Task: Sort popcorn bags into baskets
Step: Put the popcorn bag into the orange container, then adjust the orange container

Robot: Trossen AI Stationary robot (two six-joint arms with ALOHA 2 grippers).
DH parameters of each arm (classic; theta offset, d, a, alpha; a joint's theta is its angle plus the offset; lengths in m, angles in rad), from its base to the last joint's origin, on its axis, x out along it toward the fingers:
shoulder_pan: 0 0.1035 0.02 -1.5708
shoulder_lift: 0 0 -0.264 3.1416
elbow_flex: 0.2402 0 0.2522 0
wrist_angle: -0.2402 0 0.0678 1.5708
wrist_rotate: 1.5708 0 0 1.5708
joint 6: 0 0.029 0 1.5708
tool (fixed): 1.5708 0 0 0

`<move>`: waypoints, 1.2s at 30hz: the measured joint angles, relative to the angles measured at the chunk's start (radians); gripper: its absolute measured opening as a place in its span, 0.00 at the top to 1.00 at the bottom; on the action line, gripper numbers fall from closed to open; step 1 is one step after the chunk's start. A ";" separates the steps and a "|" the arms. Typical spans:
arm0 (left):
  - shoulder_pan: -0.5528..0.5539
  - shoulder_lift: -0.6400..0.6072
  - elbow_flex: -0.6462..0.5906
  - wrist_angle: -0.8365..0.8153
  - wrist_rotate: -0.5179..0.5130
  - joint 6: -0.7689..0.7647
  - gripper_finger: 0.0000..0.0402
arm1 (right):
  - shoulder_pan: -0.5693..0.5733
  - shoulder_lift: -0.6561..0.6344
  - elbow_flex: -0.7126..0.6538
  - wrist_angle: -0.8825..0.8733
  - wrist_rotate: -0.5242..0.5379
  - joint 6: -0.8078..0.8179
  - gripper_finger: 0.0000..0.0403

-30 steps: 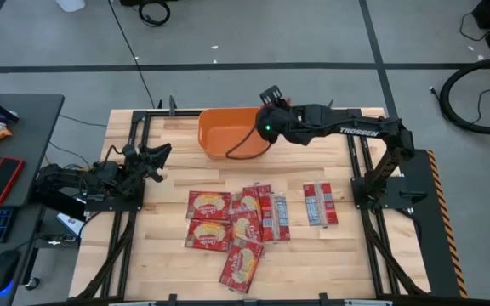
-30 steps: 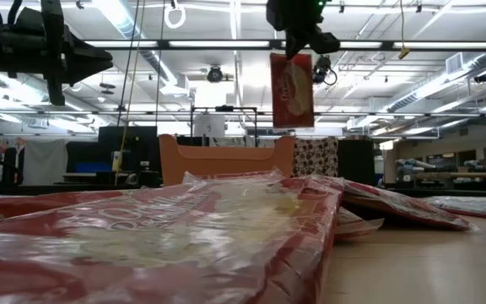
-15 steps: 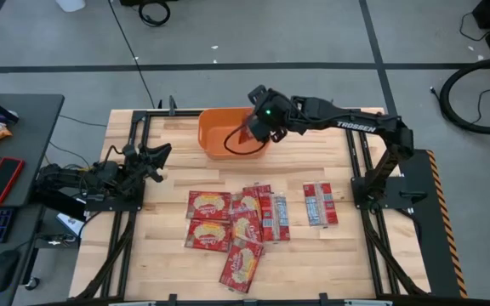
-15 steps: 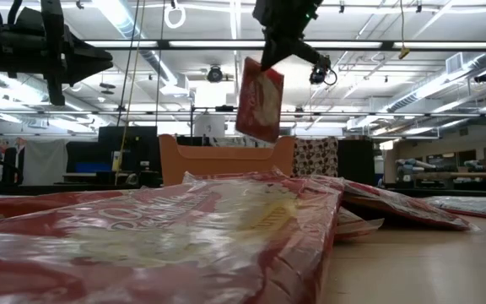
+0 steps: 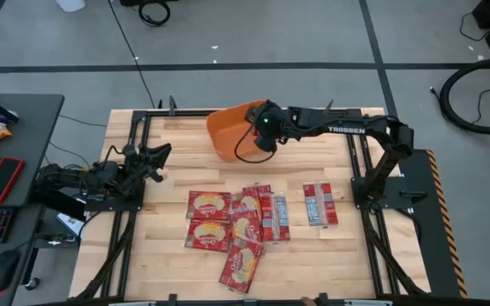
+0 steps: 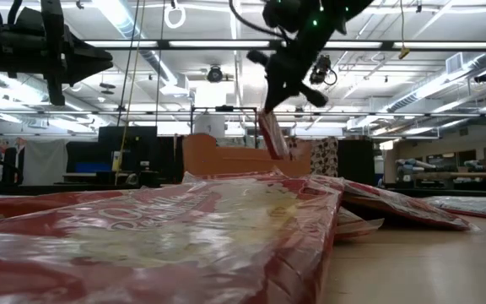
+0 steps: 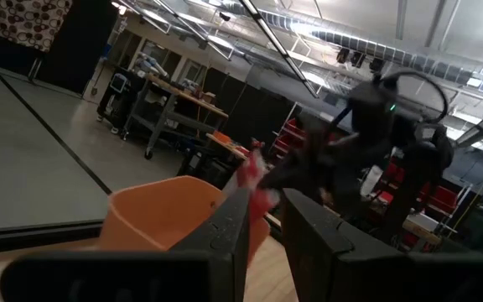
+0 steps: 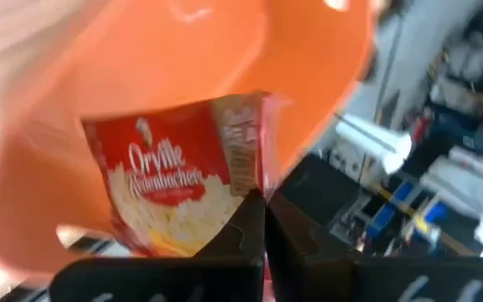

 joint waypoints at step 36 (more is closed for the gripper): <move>0.000 0.000 0.000 -0.001 0.000 0.008 0.82 | -0.012 0.001 -0.167 0.206 0.115 0.396 0.67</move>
